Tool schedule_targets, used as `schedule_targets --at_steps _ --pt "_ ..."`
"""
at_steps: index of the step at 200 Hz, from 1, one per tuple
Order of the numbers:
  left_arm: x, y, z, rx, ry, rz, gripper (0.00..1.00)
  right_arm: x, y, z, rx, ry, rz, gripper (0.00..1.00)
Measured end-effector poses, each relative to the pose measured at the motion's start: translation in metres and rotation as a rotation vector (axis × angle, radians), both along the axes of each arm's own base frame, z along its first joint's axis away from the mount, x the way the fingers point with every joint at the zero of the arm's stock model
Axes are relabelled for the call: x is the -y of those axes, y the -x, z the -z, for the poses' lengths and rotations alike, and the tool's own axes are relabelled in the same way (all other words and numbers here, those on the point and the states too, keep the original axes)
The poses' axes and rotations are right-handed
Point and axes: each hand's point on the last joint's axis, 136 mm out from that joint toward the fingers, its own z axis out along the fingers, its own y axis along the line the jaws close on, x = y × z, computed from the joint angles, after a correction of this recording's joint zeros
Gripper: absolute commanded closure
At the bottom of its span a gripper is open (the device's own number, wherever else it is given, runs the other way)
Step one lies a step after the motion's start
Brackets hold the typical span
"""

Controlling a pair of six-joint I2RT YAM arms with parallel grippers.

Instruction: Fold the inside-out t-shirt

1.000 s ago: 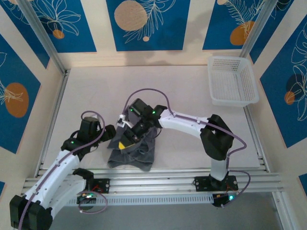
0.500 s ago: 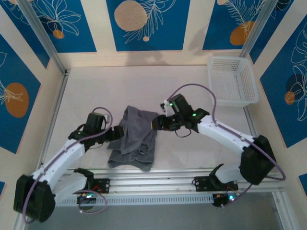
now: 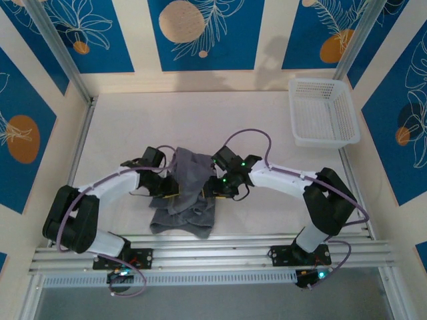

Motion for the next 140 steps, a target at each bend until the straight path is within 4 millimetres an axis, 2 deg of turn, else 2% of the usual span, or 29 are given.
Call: schedule_targets --at_steps 21,47,61,69,80,88,95,125,136,140 --pt "-0.009 0.006 -0.011 0.022 -0.028 -0.016 1.00 0.005 0.007 -0.002 -0.004 -0.005 0.013 0.50" --pt "-0.019 0.017 -0.031 0.061 -0.031 -0.055 1.00 0.011 0.031 0.000 -0.034 -0.018 0.024 0.42" --pt "-0.026 0.025 -0.028 0.037 -0.057 -0.080 1.00 0.013 0.046 0.004 -0.064 -0.031 0.029 0.37" --pt "-0.033 0.033 -0.022 0.010 -0.089 -0.096 0.93 0.014 0.053 0.006 -0.081 -0.036 0.034 0.35" --pt "-0.044 0.043 -0.014 -0.027 -0.140 -0.122 0.89 0.014 0.059 0.010 -0.102 -0.044 0.047 0.32" --pt "-0.052 0.050 -0.010 -0.048 -0.172 -0.138 0.80 0.014 0.061 0.011 -0.113 -0.050 0.054 0.27" --pt "-0.056 0.055 -0.009 -0.056 -0.189 -0.149 0.65 0.013 0.062 0.012 -0.120 -0.058 0.060 0.22" --pt "-0.066 0.052 -0.015 0.011 -0.213 -0.187 0.12 -0.001 0.055 0.004 -0.127 -0.141 0.078 0.18" --pt "-0.068 0.048 -0.016 0.034 -0.218 -0.212 0.02 -0.007 0.051 0.001 -0.129 -0.174 0.083 0.18" --pt "-0.069 0.046 -0.015 0.040 -0.223 -0.211 0.01 -0.009 0.049 0.002 -0.133 -0.183 0.084 0.17"
